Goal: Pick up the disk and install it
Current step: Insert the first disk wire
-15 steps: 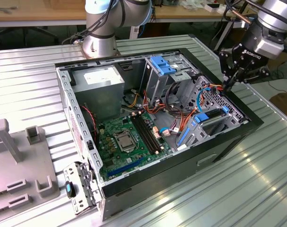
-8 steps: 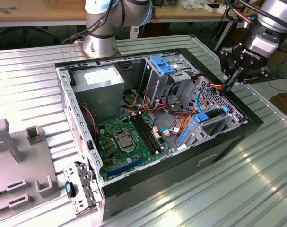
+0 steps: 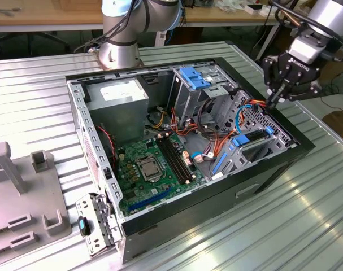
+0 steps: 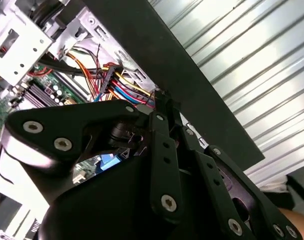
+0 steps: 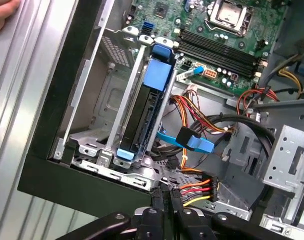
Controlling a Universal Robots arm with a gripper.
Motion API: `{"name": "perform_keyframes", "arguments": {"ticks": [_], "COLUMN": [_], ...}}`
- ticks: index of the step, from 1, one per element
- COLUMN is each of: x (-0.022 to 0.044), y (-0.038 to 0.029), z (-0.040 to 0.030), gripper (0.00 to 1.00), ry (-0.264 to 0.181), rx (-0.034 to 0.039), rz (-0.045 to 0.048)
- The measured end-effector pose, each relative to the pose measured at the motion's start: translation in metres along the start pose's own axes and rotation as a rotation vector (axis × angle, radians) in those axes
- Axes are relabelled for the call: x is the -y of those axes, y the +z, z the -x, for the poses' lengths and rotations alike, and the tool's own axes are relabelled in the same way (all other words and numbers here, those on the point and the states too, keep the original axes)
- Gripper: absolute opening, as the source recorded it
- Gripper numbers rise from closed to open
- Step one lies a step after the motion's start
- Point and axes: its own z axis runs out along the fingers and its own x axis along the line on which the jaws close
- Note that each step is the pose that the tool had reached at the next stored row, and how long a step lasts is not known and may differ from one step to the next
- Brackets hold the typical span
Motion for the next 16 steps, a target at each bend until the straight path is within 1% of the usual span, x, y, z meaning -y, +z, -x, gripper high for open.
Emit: {"name": "perform_keyframes", "arguments": {"ticks": [1, 3, 4, 5, 7, 9, 10, 11, 14, 16], "x": [0.0000, 0.0000, 0.0000, -0.0001, -0.0018, -0.0086, -0.0136, -0.0155, -0.0158, -0.0160], "y": [0.0001, 0.0000, 0.0000, 0.0001, 0.0000, 0.0000, -0.0001, -0.0001, 0.0001, 0.0003], "z": [0.0000, 0.0000, 0.0000, 0.0000, 0.0007, 0.0027, 0.0043, 0.0048, 0.0038, 0.0034], "gripper": [0.17, 0.17, 0.17, 0.17, 0.17, 0.17, 0.17, 0.17, 0.17, 0.17], "ry": [0.028, 0.065, 0.105, 0.136, 0.143, 0.143, 0.144, 0.150, 0.173, 0.201], "rx": [-0.0006, -0.0016, -0.0026, -0.0034, -0.0037, -0.0035, -0.0036, -0.0037, -0.0044, -0.0056], "rz": [-0.0004, -0.0008, -0.0012, -0.0016, -0.0017, -0.0017, -0.0017, -0.0017, -0.0020, -0.0022]}}
